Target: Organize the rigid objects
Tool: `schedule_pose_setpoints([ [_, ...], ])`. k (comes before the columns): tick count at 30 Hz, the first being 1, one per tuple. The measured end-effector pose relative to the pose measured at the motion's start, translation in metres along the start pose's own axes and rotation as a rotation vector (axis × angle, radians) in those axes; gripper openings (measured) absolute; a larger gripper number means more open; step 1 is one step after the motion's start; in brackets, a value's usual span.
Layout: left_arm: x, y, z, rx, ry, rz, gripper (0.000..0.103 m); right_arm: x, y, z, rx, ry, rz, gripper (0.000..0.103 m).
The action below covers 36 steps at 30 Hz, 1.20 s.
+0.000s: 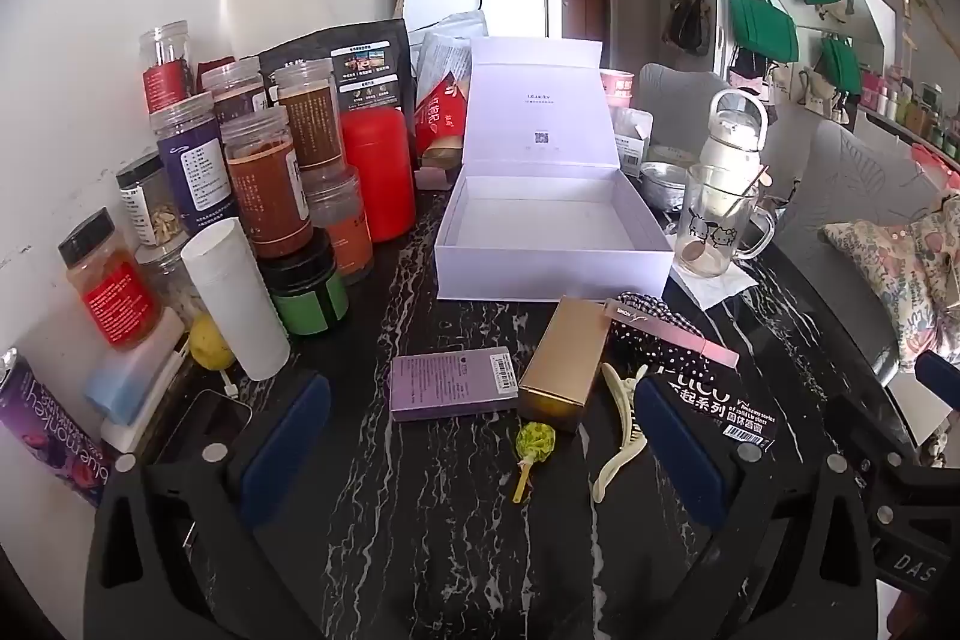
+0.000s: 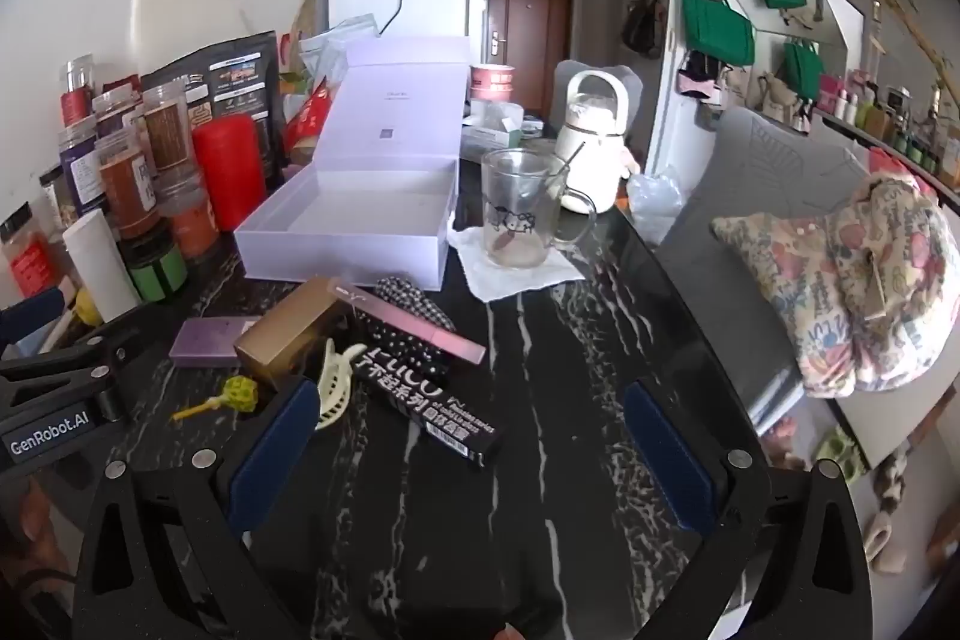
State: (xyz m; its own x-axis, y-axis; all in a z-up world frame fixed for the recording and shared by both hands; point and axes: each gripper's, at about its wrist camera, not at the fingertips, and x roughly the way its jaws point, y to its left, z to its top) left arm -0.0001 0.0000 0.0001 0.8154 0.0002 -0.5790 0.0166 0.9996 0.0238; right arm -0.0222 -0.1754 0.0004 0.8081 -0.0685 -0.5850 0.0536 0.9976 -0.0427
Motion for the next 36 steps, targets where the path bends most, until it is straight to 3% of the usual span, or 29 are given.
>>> schedule_pose_setpoints([
  [36,-0.015,0.008,0.009,0.005,-0.012,0.014,0.103,-0.007,0.004,0.002,-0.002,-0.018,-0.004,0.103],
])
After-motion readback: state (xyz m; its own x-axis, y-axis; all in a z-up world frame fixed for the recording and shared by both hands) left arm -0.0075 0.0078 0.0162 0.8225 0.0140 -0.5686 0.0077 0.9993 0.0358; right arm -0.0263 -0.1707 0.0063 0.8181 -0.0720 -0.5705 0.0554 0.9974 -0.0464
